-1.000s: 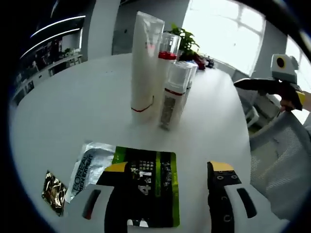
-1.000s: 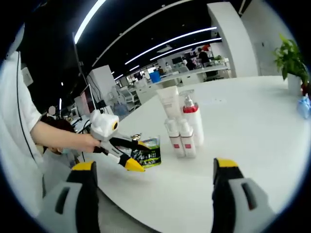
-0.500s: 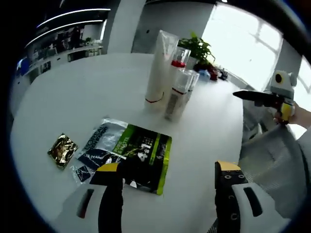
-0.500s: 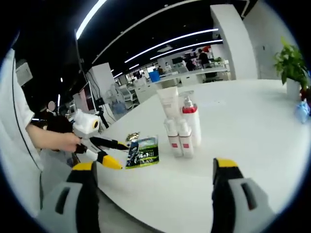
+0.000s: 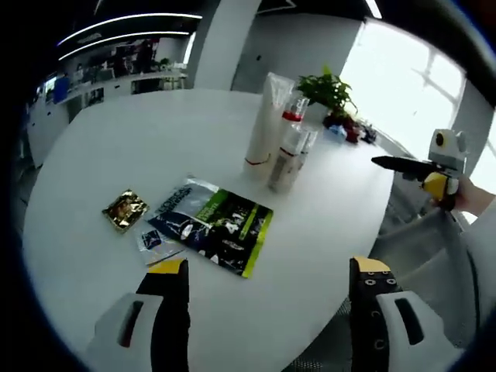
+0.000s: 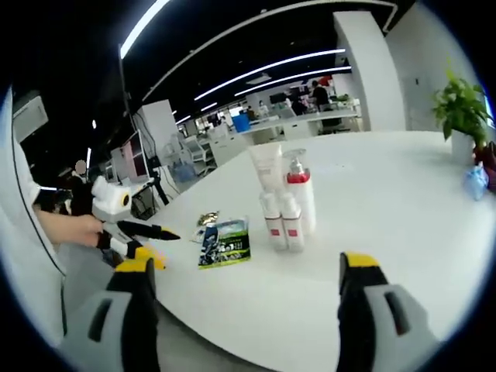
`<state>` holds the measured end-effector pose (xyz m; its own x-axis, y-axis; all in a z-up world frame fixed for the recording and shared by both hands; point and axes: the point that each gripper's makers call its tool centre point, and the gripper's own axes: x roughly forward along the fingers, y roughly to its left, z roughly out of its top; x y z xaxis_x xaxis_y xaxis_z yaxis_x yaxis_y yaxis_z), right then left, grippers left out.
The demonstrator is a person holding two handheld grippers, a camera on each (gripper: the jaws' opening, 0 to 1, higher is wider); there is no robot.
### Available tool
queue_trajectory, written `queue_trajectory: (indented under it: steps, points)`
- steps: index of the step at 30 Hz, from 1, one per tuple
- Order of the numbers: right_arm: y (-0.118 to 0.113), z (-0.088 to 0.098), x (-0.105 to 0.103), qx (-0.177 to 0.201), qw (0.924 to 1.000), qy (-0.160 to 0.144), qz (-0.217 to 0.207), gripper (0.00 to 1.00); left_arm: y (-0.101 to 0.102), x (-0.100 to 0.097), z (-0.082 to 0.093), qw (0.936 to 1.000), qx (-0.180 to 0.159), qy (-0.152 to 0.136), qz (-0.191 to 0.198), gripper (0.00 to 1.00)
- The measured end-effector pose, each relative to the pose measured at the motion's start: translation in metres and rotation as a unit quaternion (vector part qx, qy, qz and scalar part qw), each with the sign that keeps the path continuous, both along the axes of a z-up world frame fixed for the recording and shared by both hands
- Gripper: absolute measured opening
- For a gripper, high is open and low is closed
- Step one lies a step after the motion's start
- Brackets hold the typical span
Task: Arrange the skincare products in the storage area until every visible bottle or jar stands upright without overlapping.
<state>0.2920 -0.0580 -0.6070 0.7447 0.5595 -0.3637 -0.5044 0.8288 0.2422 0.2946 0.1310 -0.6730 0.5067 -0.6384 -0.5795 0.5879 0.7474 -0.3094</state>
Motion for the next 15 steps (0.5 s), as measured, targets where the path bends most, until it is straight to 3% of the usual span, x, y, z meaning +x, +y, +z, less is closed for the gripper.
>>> queue_trajectory:
  steps: [7,15]
  points:
    - [-0.006,0.003,0.000,-0.004,0.9996,-0.009,-0.025,1.00,0.012,-0.018,0.003,0.9996,0.015,-0.003,0.022,0.91]
    - [-0.040,0.001,0.005,-0.030,0.9925,-0.020,-0.117,1.00,0.022,-0.020,0.005,0.9986,0.023,-0.007,0.047,0.94]
